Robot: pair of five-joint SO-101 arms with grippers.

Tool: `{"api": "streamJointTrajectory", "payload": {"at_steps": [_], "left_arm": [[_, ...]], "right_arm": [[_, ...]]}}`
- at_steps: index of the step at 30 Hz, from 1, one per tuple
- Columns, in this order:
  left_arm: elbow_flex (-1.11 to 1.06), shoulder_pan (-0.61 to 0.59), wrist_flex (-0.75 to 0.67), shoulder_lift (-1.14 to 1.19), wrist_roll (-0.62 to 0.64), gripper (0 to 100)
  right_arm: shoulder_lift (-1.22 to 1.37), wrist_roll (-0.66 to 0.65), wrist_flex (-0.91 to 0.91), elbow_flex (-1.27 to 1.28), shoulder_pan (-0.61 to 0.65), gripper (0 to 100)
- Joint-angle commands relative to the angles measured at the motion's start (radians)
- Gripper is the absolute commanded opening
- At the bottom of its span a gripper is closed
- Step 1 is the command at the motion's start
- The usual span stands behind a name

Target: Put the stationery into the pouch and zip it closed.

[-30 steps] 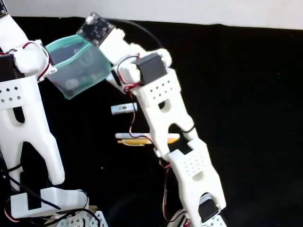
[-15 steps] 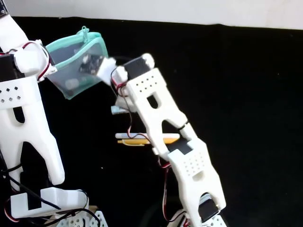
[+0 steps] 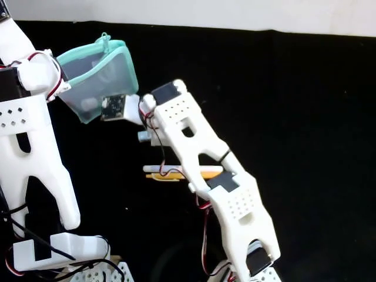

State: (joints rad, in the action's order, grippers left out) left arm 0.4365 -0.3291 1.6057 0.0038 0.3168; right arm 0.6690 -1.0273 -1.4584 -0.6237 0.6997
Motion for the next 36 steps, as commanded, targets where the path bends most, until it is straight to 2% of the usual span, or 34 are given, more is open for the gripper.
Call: {"api": "streamJointTrajectory", "payload": {"at_steps": [1,5,15,21,24,27,31,36], "left_arm": [[-0.022,0.004,0.002,0.005,-0.005,1],[-0.022,0.005,0.002,0.005,-0.052,1],[-0.022,0.008,0.003,0.005,-0.058,1],[-0.024,0.008,0.005,0.005,-0.058,1],[-0.024,0.008,0.005,0.005,-0.058,1],[-0.024,0.008,0.005,0.005,-0.058,1],[-0.024,0.008,0.005,0.005,-0.058,1],[-0.024,0.008,0.005,0.005,-0.058,1]], "right_arm": [[-0.053,-0.026,0.082,0.036,0.038,22.1],[-0.053,-0.021,0.176,0.091,0.050,29.7],[-0.001,-0.029,0.374,0.177,0.050,29.6],[0.140,-0.028,0.367,0.045,0.050,29.4],[0.180,-0.041,0.288,-0.035,0.050,20.7],[0.216,-0.071,0.223,-0.097,0.050,1.8],[0.236,-0.068,0.136,-0.174,0.039,0.3],[0.242,0.057,0.039,-0.300,0.016,0.6]]}}
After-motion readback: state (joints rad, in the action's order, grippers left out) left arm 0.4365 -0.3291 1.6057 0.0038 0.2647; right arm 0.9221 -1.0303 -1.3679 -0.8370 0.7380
